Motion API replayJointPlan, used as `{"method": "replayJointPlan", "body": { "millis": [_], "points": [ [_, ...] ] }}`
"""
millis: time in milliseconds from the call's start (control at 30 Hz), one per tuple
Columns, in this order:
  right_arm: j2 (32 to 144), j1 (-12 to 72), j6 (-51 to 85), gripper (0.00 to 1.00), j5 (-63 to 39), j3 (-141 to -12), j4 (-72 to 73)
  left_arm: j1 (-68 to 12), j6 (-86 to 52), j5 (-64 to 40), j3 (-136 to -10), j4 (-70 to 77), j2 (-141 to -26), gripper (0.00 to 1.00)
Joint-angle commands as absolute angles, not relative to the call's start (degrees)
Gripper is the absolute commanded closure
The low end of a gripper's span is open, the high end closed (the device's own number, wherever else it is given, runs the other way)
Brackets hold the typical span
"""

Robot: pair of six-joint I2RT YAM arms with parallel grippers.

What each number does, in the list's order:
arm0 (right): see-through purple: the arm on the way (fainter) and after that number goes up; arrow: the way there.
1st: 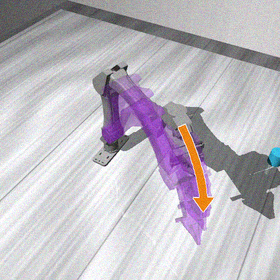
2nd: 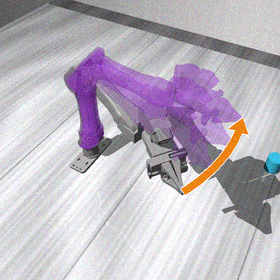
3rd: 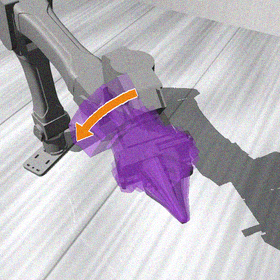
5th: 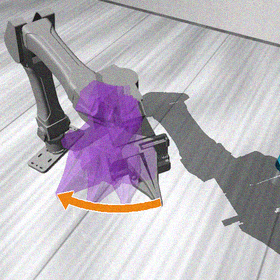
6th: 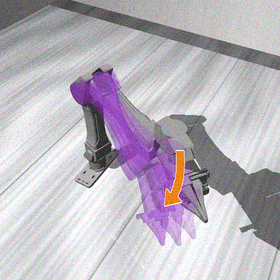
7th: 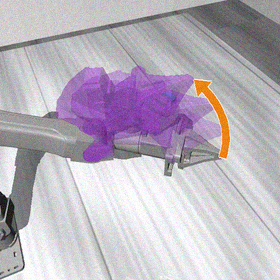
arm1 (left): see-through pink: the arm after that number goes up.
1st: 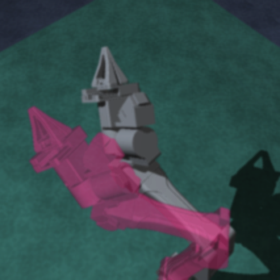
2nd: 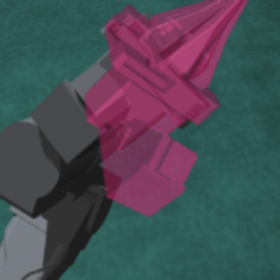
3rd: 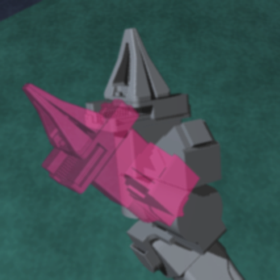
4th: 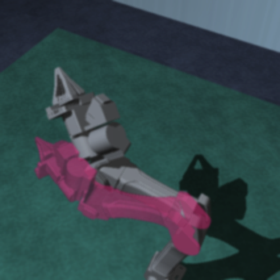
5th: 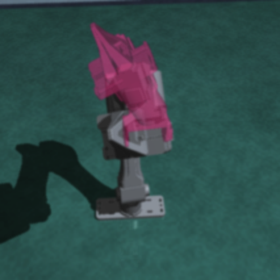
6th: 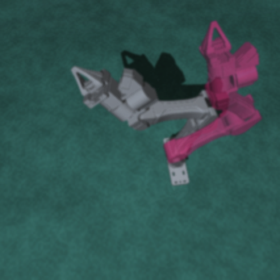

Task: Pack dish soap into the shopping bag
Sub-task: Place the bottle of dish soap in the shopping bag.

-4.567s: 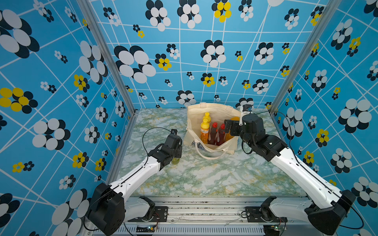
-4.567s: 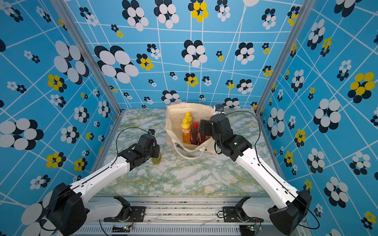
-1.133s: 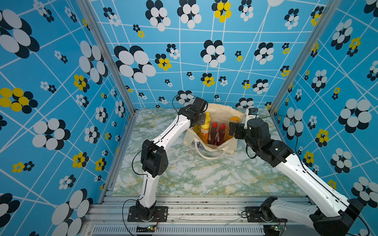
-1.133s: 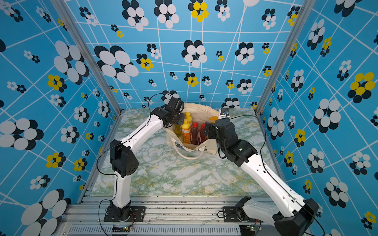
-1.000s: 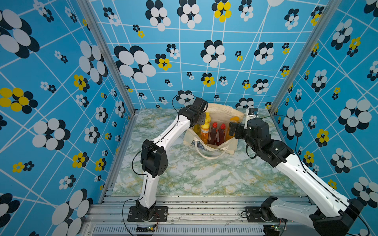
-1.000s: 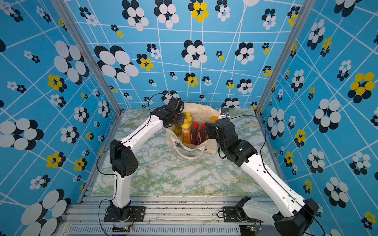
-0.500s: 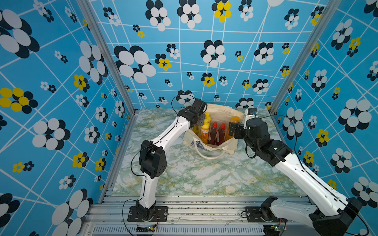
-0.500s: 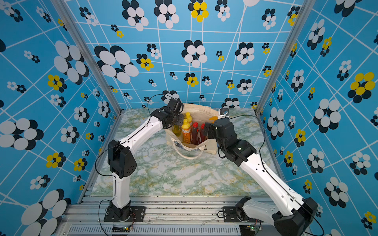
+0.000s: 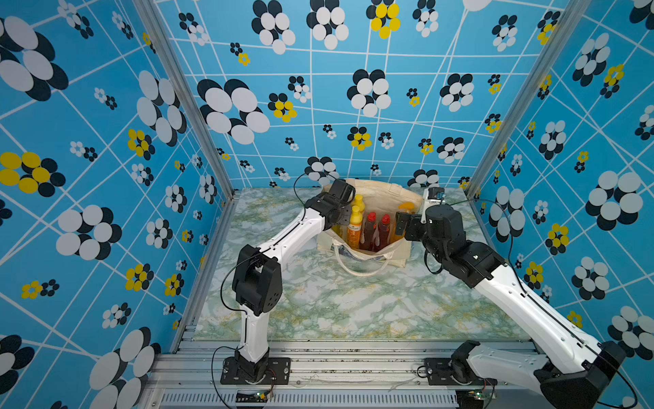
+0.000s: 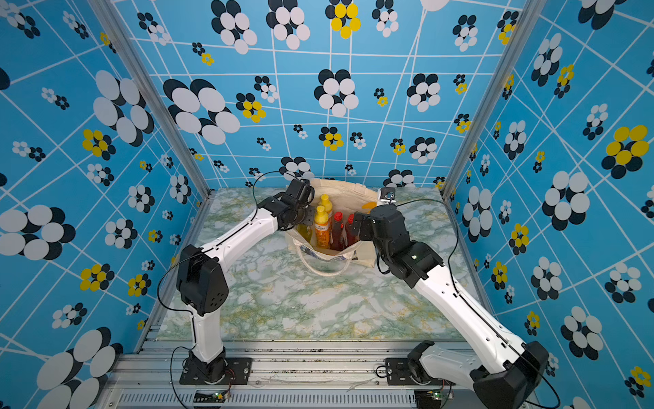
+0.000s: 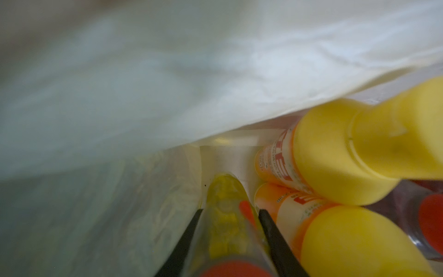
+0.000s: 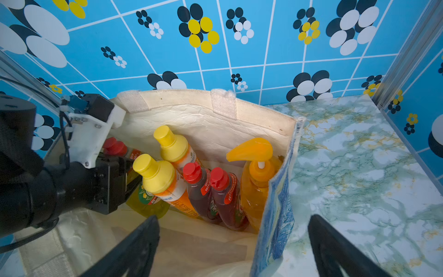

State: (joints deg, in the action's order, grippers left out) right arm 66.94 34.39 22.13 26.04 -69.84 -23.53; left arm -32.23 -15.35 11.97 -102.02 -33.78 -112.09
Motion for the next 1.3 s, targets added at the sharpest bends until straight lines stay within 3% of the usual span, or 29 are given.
{"method": "replayJointPlan", "body": {
  "millis": [0, 833, 933, 1267],
  "points": [
    [67.24, 33.93, 23.03, 0.01, 25.36, -70.17, -23.65, -31.46, -15.41, 12.63, -101.67, -27.60, -107.44, 1.00],
    [66.34, 33.87, 23.74, 0.01, 24.96, -69.34, -23.55, -29.62, -15.92, 11.53, -103.07, -27.91, -115.52, 1.00],
    [66.36, 33.93, 23.72, 0.01, 24.96, -69.42, -23.64, -29.62, -16.27, 10.81, -102.96, -27.86, -116.22, 0.94],
    [66.20, 33.92, 23.91, 0.01, 24.70, -69.09, -23.58, -29.62, -16.26, 12.48, -102.78, -28.26, -118.03, 0.93]
  ]
}}
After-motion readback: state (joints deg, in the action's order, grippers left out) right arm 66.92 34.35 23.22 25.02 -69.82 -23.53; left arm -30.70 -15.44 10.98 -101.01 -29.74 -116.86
